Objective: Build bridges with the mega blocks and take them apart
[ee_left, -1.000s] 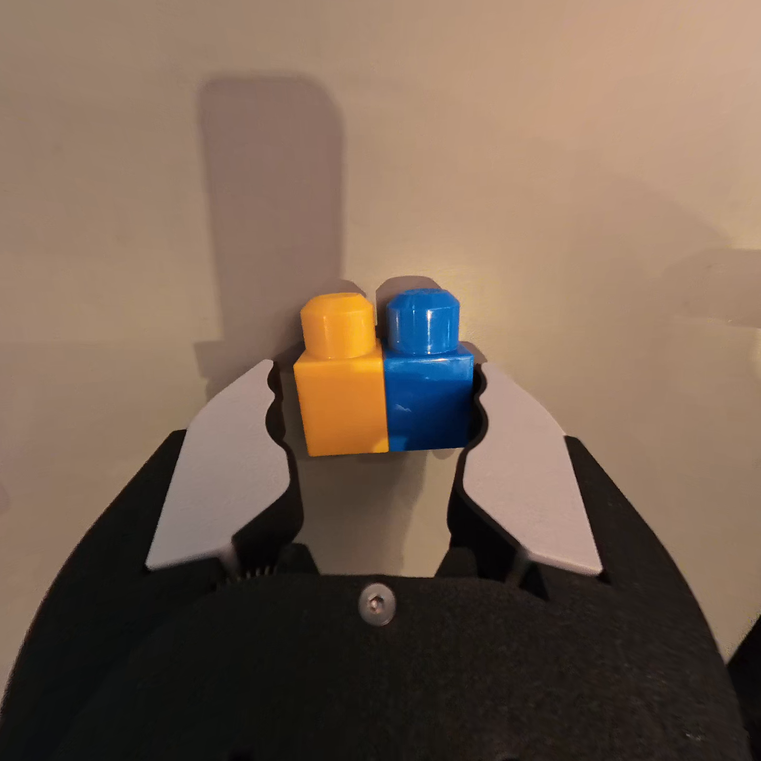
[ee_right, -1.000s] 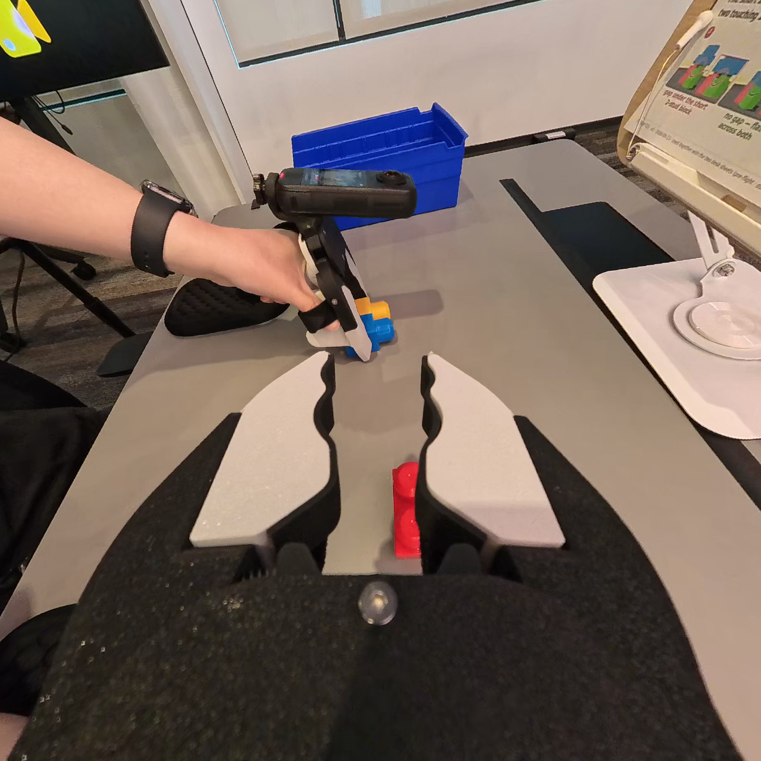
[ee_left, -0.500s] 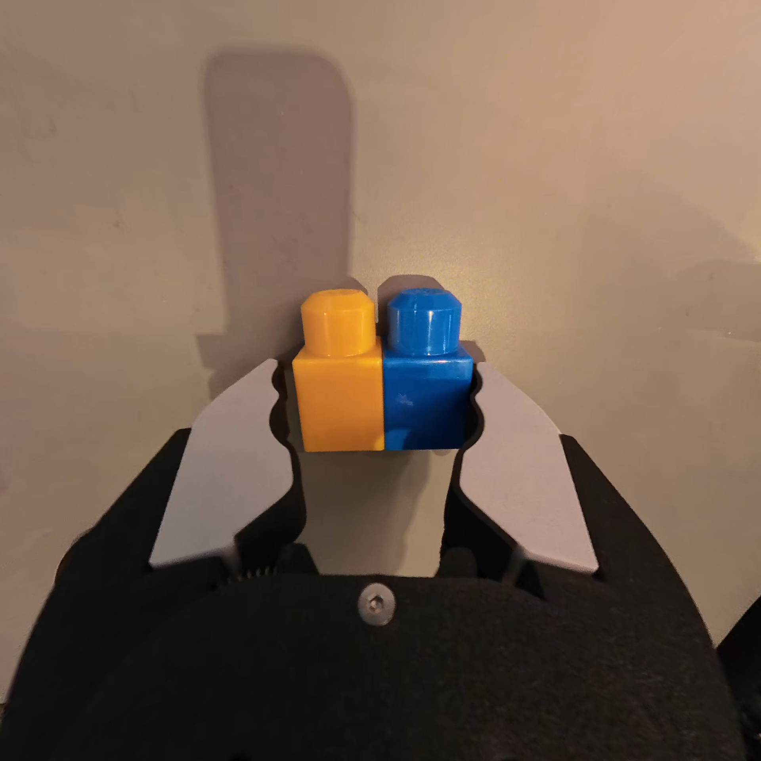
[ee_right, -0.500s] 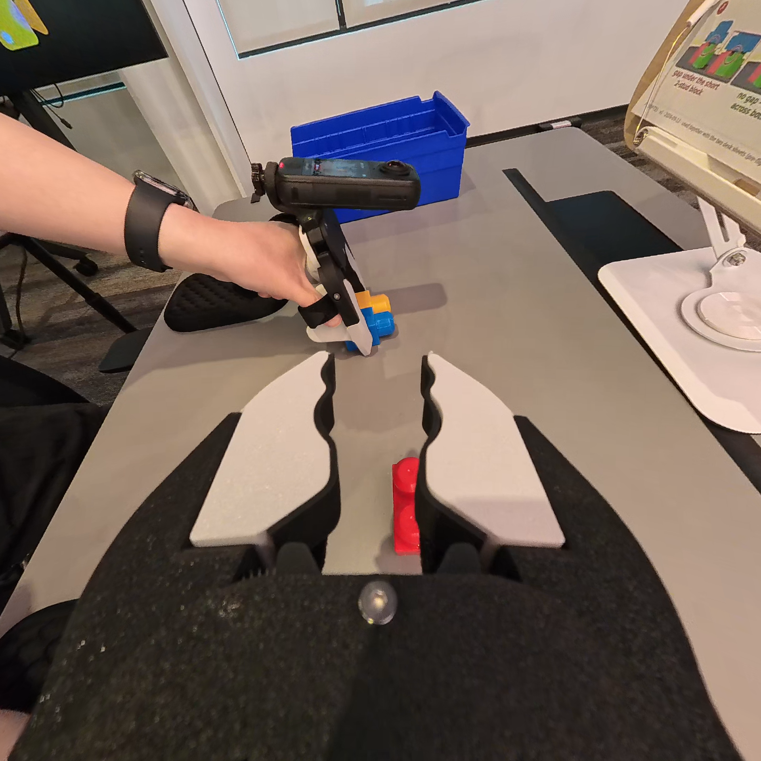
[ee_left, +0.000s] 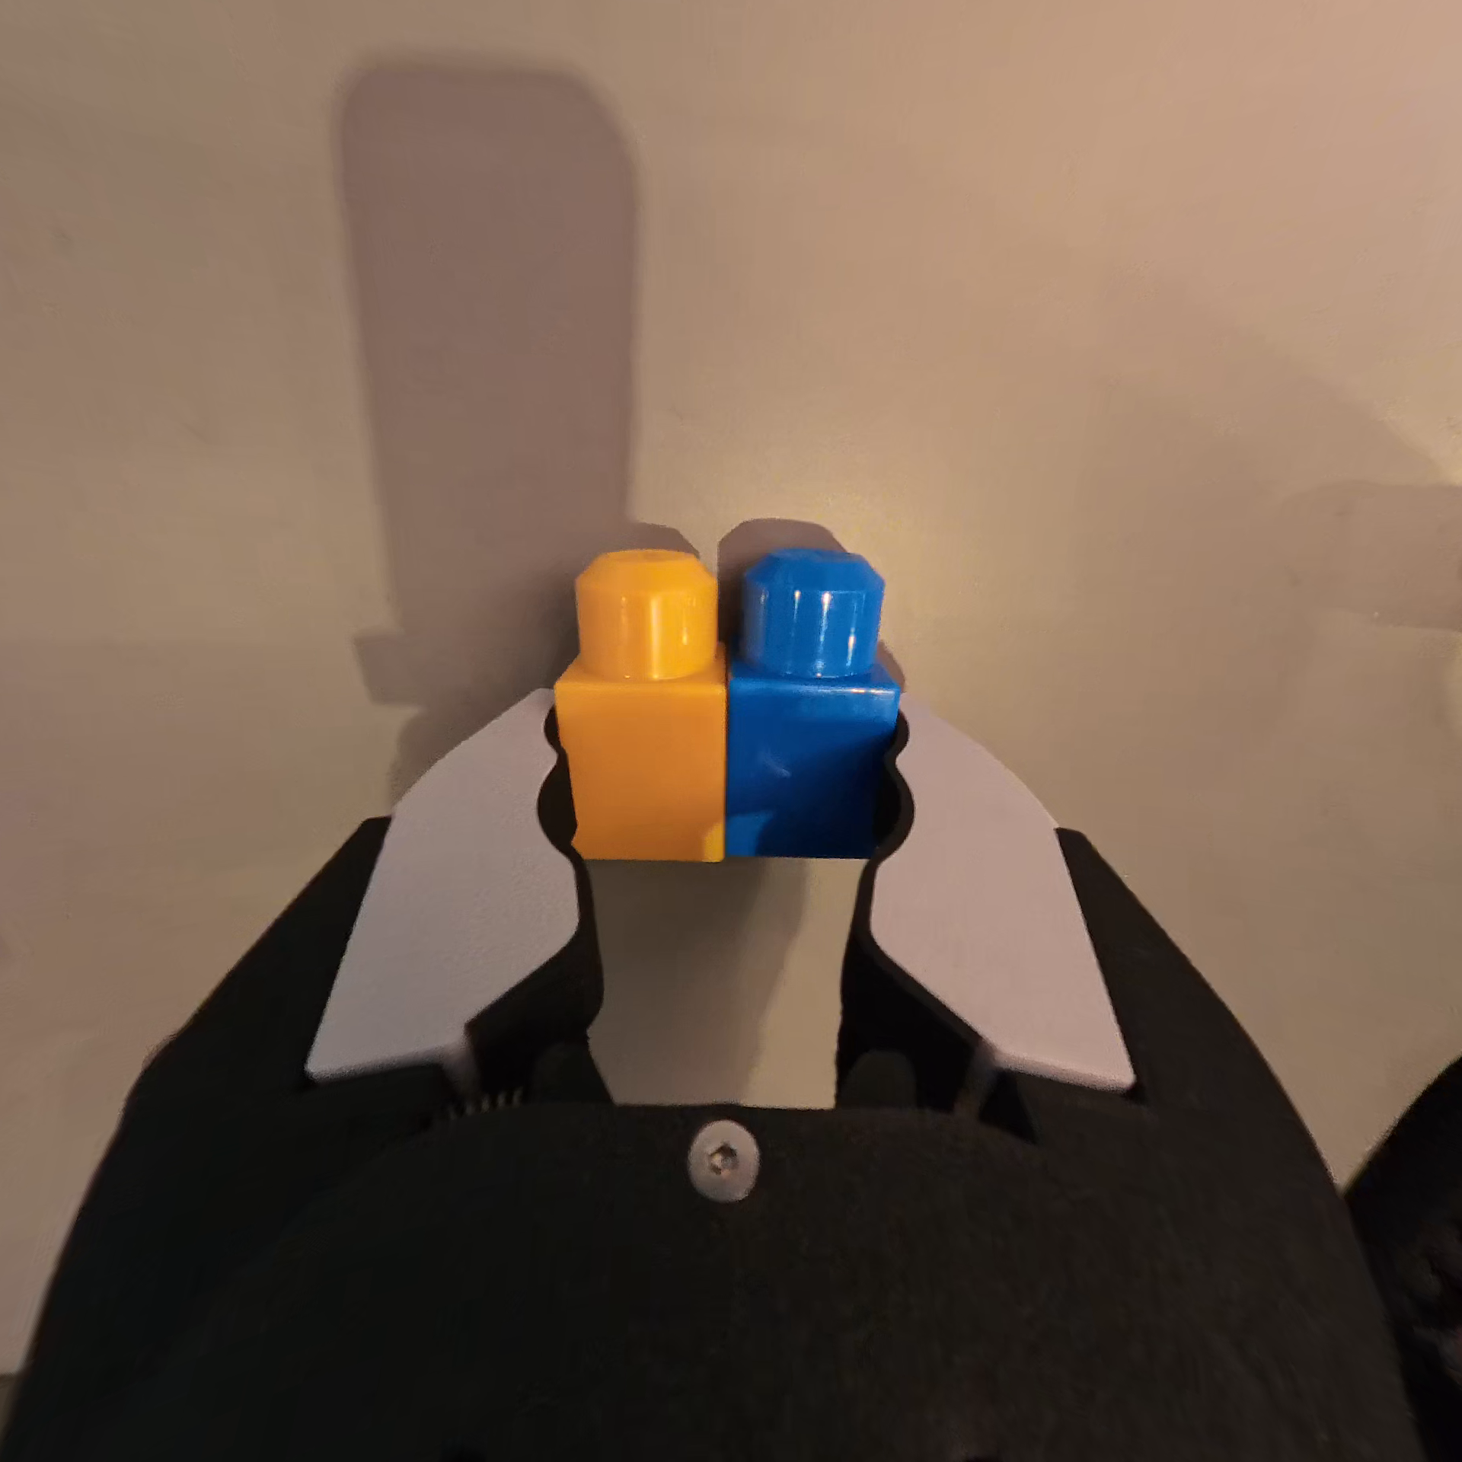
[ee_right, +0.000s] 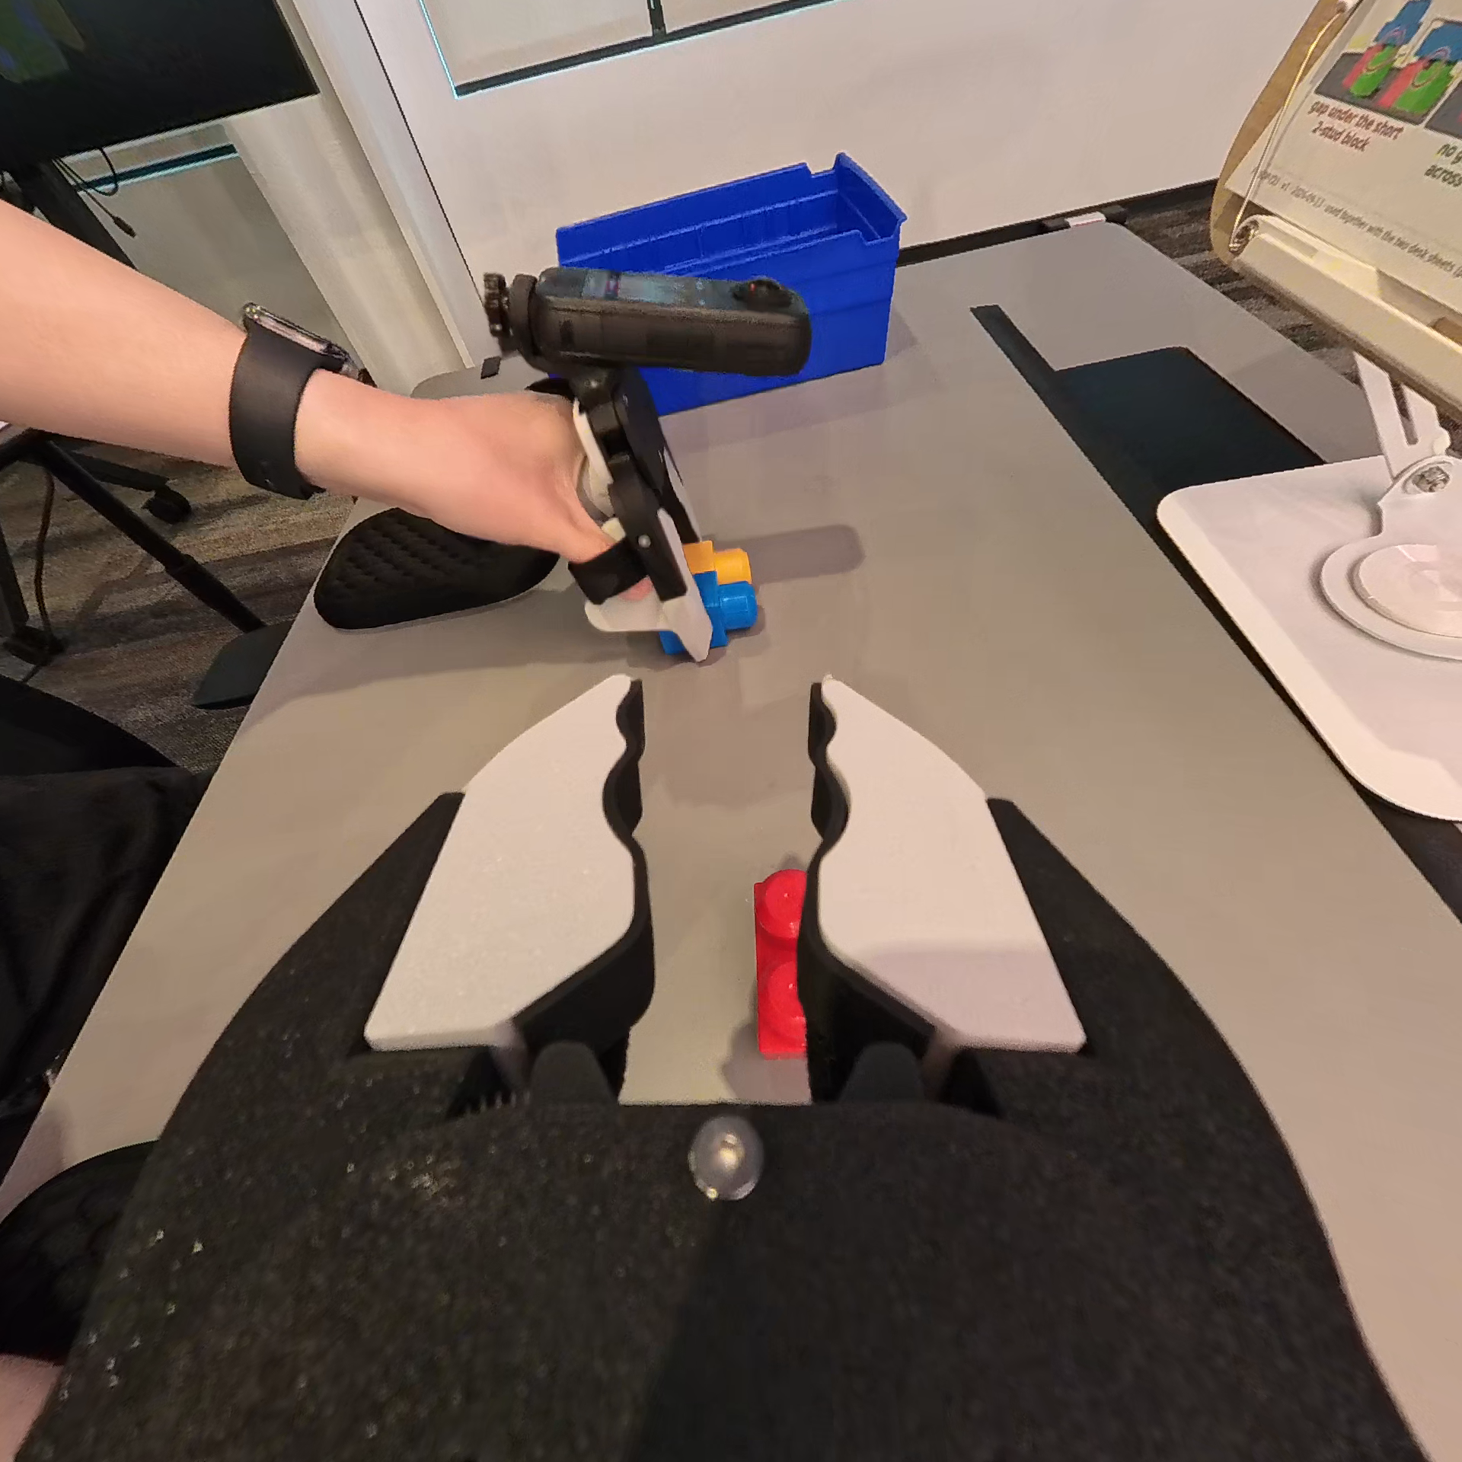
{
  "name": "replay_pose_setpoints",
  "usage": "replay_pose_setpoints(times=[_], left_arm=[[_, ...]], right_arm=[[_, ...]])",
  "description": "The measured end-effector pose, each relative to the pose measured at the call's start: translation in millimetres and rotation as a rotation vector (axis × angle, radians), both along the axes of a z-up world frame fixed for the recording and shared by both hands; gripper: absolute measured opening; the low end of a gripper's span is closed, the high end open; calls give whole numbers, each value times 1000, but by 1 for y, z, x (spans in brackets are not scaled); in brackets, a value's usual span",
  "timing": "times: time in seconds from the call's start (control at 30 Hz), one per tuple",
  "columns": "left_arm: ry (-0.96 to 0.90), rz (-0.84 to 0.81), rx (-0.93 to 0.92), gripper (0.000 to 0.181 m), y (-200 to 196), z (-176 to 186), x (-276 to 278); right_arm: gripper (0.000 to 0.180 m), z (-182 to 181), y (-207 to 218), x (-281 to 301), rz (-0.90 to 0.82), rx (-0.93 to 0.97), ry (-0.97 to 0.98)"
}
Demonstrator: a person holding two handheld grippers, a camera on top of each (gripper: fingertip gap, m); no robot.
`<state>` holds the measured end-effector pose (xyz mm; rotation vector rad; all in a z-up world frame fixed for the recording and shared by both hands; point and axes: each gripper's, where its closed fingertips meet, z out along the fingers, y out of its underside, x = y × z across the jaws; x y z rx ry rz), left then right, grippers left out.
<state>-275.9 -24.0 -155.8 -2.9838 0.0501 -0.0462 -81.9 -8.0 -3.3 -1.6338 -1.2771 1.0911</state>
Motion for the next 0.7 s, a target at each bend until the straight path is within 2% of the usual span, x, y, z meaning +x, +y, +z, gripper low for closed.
replay_pose_setpoints(times=[0.37, 0.5, 0.7], left_arm=[[-308, 86, 121, 74, 5, 19, -5], [-514, 117, 245, 74, 14, 46, 3], [-826, 17, 490, 74, 23, 103, 24]], right_arm=[[39, -11, 3, -4, 2, -16, -48], [39, -20, 4, -7, 7, -30, -86], [40, -36, 4, -14, 24, -47, -155]])
